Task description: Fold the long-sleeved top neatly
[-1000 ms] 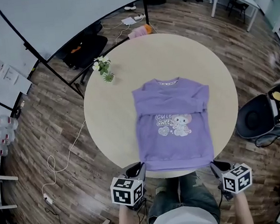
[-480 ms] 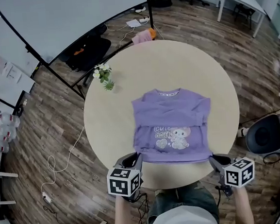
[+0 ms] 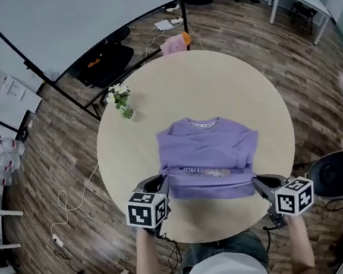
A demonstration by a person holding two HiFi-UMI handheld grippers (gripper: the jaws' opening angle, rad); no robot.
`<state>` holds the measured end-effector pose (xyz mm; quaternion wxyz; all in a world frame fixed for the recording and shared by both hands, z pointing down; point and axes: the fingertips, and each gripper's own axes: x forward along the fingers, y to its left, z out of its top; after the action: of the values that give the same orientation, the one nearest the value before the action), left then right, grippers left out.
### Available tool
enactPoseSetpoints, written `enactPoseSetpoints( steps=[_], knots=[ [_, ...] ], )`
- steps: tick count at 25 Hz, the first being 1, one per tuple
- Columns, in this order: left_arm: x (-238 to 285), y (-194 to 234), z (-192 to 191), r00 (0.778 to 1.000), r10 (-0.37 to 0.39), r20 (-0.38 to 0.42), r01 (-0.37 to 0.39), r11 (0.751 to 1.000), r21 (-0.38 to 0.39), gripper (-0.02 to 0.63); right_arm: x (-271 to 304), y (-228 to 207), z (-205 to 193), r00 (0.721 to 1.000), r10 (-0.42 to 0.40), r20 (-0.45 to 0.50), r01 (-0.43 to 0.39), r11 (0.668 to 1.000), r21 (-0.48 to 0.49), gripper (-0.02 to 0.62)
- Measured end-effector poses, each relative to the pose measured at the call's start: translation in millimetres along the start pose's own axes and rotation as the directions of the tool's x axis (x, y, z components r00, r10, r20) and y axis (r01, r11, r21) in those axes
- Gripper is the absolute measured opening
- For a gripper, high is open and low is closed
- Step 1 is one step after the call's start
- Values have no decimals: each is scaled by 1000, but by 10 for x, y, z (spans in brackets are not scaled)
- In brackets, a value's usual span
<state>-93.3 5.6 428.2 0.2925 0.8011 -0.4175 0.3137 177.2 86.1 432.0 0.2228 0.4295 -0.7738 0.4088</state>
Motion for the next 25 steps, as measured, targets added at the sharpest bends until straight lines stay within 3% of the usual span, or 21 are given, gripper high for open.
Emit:
enactPoseSetpoints(
  steps=[16,25],
  knots=[
    [877,433,846,998,31,-46,-31,999,-9,38,548,-692,850,997,81,-13,-78,987,144,41],
    [1487,688,943,994,25,-107,-35,994,-100,41,1025,-1092,1039,997,64,-34,-55,973,224,41]
  ],
)
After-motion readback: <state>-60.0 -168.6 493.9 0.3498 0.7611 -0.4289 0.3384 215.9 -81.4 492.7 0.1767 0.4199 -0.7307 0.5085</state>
